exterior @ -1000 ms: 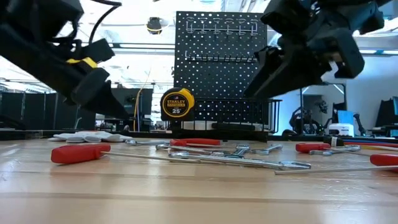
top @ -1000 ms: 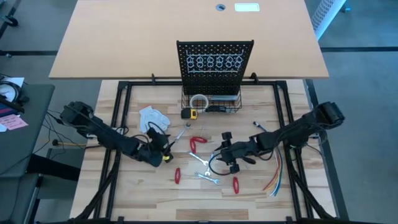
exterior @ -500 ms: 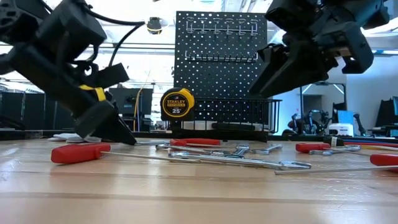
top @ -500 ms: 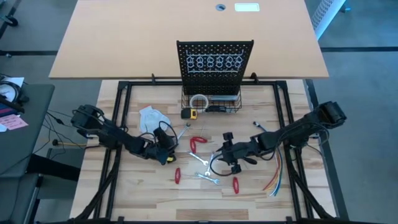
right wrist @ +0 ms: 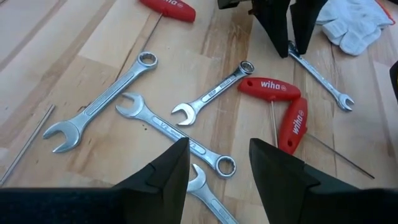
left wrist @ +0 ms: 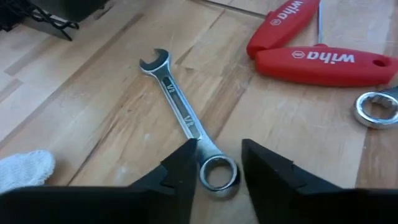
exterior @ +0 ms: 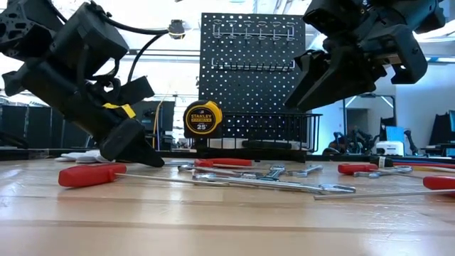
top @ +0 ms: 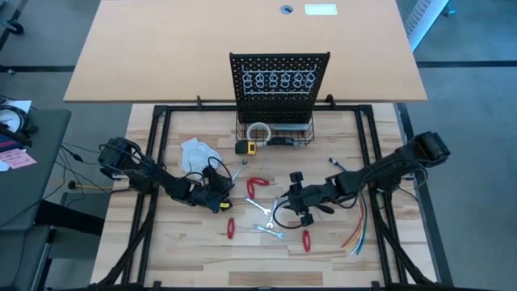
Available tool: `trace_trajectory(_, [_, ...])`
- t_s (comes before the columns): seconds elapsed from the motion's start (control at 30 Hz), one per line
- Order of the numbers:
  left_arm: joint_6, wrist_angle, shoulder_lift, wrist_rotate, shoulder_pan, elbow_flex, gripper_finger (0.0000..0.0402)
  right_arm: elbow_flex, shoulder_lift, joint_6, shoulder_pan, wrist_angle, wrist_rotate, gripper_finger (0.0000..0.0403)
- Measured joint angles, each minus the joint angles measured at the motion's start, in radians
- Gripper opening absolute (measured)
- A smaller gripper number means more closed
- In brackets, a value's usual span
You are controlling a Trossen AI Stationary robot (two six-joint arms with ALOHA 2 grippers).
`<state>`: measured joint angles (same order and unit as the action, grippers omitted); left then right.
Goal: Hang tools onto peg board
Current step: Hang the silver wrench on the peg board
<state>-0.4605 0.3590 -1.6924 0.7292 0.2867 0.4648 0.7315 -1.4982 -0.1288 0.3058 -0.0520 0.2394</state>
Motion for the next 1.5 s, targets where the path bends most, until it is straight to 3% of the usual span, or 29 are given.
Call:
trace_trajectory(0.33, [-0.001, -0.029, 0.032, -0.013, 0.048, 0.017, 0.0008, 0.0, 0.0, 0.0, 0.0, -0.01, 0.0, 0.0175])
trace_trajectory(0.63, [-0.012, -0.303, 0.168, -0.028, 0.132, 0.13, 0.0001, -0.001, -0.031, 0.0, 0.0, -0.061, -0.002, 0.0175])
trace_trajectory(0.8, [-0.076, -0.371, 0.203, -0.049, 0.161, 0.157, 0.0025, -0.001, -0.043, 0.0, 0.0, -0.057, -0.002, 0.0175])
trace_trajectory(1.03, [-0.104, -0.508, 0.199, -0.095, 0.198, 0.156, 0.011, -0.001, -0.043, -0.003, 0.0, -0.06, -0.006, 0.0175])
trace_trajectory(1.27, [0.199, -0.488, 0.199, -0.092, 0.18, 0.156, 0.0136, -0.001, -0.043, -0.003, 0.0, -0.062, -0.006, 0.0175])
trace_trajectory(1.5, [0.227, -0.413, 0.2, -0.092, 0.109, 0.156, 0.0142, -0.001, -0.043, -0.003, 0.0, -0.06, -0.006, 0.0175])
